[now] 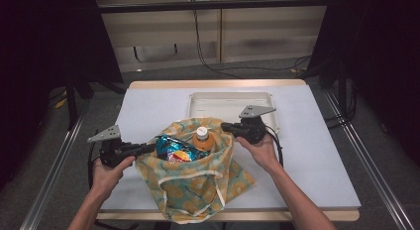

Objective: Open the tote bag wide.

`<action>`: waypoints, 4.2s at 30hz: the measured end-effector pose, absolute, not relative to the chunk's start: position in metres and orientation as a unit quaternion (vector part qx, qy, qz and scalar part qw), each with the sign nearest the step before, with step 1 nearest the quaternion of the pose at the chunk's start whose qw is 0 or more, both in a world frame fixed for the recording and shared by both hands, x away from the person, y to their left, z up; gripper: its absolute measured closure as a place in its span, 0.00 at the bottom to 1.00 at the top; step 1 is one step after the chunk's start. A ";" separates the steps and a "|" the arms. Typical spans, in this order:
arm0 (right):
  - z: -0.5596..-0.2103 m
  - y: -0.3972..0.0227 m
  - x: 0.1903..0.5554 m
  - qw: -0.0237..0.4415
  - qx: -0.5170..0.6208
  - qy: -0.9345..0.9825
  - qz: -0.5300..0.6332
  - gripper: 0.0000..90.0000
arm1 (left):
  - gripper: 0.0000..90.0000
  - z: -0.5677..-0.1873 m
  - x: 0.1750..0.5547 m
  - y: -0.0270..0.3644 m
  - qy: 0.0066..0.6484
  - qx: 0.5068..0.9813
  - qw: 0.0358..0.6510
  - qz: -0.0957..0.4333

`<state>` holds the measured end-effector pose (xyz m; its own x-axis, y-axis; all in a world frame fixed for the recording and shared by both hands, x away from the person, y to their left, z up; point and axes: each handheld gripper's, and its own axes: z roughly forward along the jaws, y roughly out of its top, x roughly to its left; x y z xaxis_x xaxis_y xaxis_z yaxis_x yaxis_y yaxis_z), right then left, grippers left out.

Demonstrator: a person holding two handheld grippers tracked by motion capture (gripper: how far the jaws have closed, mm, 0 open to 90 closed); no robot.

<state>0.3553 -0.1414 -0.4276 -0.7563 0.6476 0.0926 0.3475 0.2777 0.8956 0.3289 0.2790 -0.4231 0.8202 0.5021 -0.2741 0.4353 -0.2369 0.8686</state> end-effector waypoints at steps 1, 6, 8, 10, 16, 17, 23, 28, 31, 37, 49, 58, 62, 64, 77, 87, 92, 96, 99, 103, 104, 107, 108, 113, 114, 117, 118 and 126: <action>-0.434 -0.139 0.356 0.144 0.316 0.791 0.504 1.00 | 0.98 -0.431 0.332 0.280 0.311 0.794 0.521 0.028; -0.450 -0.137 0.352 0.132 0.316 0.802 0.489 1.00 | 0.99 -0.449 0.329 0.280 0.325 0.804 0.498 0.005; -0.457 -0.139 0.347 0.120 0.316 0.801 0.495 1.00 | 0.99 -0.457 0.327 0.278 0.333 0.809 0.484 -0.002; -0.463 -0.139 0.346 0.118 0.318 0.806 0.485 1.00 | 0.99 -0.466 0.325 0.277 0.348 0.809 0.474 -0.009; -0.473 -0.133 0.342 0.112 0.316 0.820 0.464 1.00 | 0.98 -0.475 0.319 0.284 0.343 0.810 0.475 -0.018; -0.475 -0.132 0.341 0.112 0.317 0.822 0.460 0.99 | 0.97 -0.478 0.320 0.284 0.349 0.810 0.472 -0.020; -0.476 -0.137 0.338 0.108 0.320 0.816 0.469 0.86 | 0.74 -0.471 0.316 0.287 0.351 0.800 0.486 -0.003; -0.456 -0.147 0.332 0.122 0.322 0.803 0.486 0.73 | 0.58 -0.459 0.307 0.291 0.352 0.787 0.506 0.018; -0.433 -0.161 0.320 0.129 0.319 0.785 0.515 0.63 | 0.54 -0.445 0.296 0.298 0.354 0.769 0.530 0.039; -0.407 -0.167 0.297 0.130 0.301 0.773 0.543 0.52 | 0.52 -0.427 0.286 0.300 0.338 0.766 0.543 0.065; -0.390 -0.152 0.259 0.096 0.253 0.779 0.566 0.53 | 0.53 -0.397 0.247 0.290 0.286 0.757 0.583 0.075; -0.385 -0.128 0.241 0.066 0.203 0.795 0.567 0.50 | 0.44 -0.403 0.225 0.258 0.250 0.777 0.575 0.052; -0.387 -0.124 0.239 0.058 0.194 0.801 0.564 0.47 | 0.45 -0.407 0.220 0.252 0.240 0.790 0.562 0.057; -0.389 -0.122 0.239 0.054 0.195 0.801 0.563 0.46 | 0.56 -0.412 0.220 0.249 0.227 0.803 0.549 0.051; -0.398 -0.123 0.238 0.040 0.199 0.808 0.553 0.62 | 0.99 -0.424 0.224 0.246 0.210 0.818 0.535 0.007; -0.399 -0.125 0.221 0.014 0.182 0.809 0.558 1.00 | 1.00 -0.422 0.213 0.258 0.210 0.816 0.538 0.003; -0.401 -0.128 0.212 0.010 0.179 0.810 0.558 1.00 | 1.00 -0.426 0.208 0.254 0.205 0.837 0.507 0.007; -0.410 -0.127 0.207 0.002 0.178 0.815 0.551 1.00 | 1.00 -0.437 0.210 0.250 0.210 0.854 0.477 -0.007; -0.425 -0.127 0.208 -0.011 0.187 0.819 0.542 1.00 | 1.00 -0.440 0.214 0.247 0.210 0.855 0.473 -0.017; -0.437 -0.124 0.208 -0.022 0.186 0.827 0.529 1.00 | 1.00 -0.444 0.219 0.245 0.208 0.856 0.472 -0.031; -0.438 -0.123 0.207 -0.023 0.186 0.829 0.528 1.00 | 1.00 -0.444 0.219 0.245 0.204 0.860 0.467 -0.029; -0.443 -0.119 0.204 -0.025 0.179 0.835 0.519 1.00 | 1.00 -0.444 0.218 0.243 0.203 0.868 0.453 -0.021; -0.443 -0.118 0.203 -0.027 0.177 0.836 0.518 1.00 | 1.00 -0.444 0.220 0.244 0.207 0.869 0.449 -0.025; -0.448 -0.117 0.201 -0.024 0.177 0.844 0.506 1.00 | 1.00 -0.446 0.223 0.243 0.216 0.874 0.433 -0.031; -0.450 -0.117 0.202 -0.026 0.180 0.844 0.504 1.00 | 1.00 -0.446 0.223 0.243 0.216 0.875 0.432 -0.032; -0.459 -0.113 0.205 -0.037 0.189 0.847 0.495 1.00 | 1.00 -0.446 0.223 0.244 0.214 0.875 0.432 -0.032; -0.463 -0.112 0.205 -0.037 0.191 0.849 0.492 1.00 | 1.00 -0.446 0.223 0.244 0.214 0.875 0.432 -0.032; -0.481 -0.107 0.208 -0.038 0.195 0.863 0.464 1.00 | 0.96 -0.442 0.219 0.247 0.208 0.860 0.465 -0.029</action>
<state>0.2077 -0.1069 -0.4809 -0.9209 0.3016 0.2471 0.3726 0.4939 0.7857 0.2191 0.2473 -0.4421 0.9118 0.3303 -0.2438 0.3850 -0.4818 0.7872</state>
